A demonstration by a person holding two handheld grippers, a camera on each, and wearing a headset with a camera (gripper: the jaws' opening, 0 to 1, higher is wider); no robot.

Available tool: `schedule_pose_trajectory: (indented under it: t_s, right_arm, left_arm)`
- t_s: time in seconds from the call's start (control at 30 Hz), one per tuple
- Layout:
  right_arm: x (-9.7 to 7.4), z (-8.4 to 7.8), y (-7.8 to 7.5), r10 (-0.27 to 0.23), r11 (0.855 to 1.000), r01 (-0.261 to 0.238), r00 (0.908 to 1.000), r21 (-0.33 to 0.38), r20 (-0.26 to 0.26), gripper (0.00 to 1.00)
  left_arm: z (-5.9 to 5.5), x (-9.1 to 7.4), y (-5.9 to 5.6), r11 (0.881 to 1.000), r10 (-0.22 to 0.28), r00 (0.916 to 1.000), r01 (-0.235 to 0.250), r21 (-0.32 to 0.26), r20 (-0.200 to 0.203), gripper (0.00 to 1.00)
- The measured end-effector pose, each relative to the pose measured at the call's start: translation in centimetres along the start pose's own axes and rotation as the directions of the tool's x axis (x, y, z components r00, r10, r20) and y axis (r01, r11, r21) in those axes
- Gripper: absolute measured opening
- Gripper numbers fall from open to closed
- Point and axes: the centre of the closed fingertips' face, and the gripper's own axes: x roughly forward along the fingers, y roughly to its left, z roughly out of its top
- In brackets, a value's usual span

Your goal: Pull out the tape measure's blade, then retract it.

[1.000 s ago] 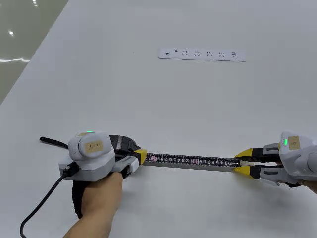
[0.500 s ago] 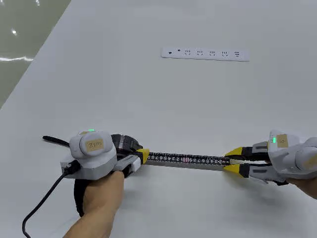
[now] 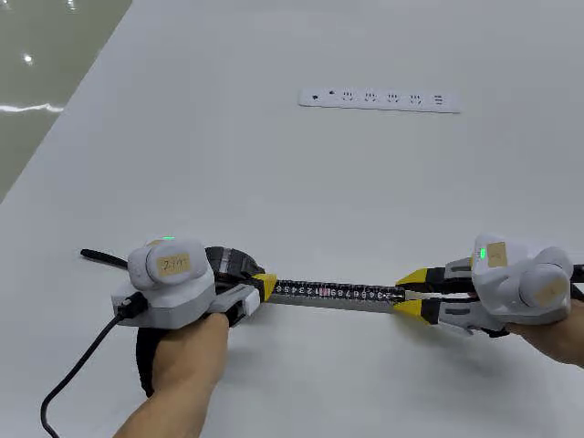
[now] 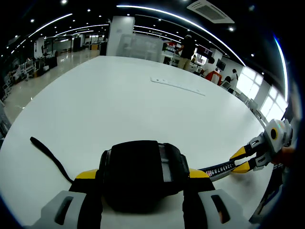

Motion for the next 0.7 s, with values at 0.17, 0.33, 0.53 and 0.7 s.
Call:
schedule_pose_trajectory:
  t_s: [0.17,0.33,0.53,0.7]
  right_arm:
    - [0.7,0.5,0.0,0.005,1.000,-0.005,1.0000,0.002,0.006,0.11]
    - [1.2,1.0,0.2,0.011,1.000,-0.011,0.9999,0.005,0.009,0.11]
    - [1.9,1.5,0.5,0.016,1.000,-0.016,0.9998,0.004,0.014,0.11]
    - [2.6,2.1,0.8,0.024,1.000,-0.025,0.9994,0.009,0.024,0.11]
  left_arm:
    - [0.0,0.0,0.0,1.000,-0.002,1.0000,0.002,-0.004,-0.001,0.66]
    - [0.1,0.0,0.0,1.000,-0.003,1.0000,0.003,-0.007,-0.002,0.66]
    - [0.0,0.0,0.1,1.000,-0.007,1.0000,0.007,-0.009,-0.005,0.66]
    - [0.0,0.0,0.1,1.000,-0.010,0.9999,0.010,-0.011,-0.007,0.66]
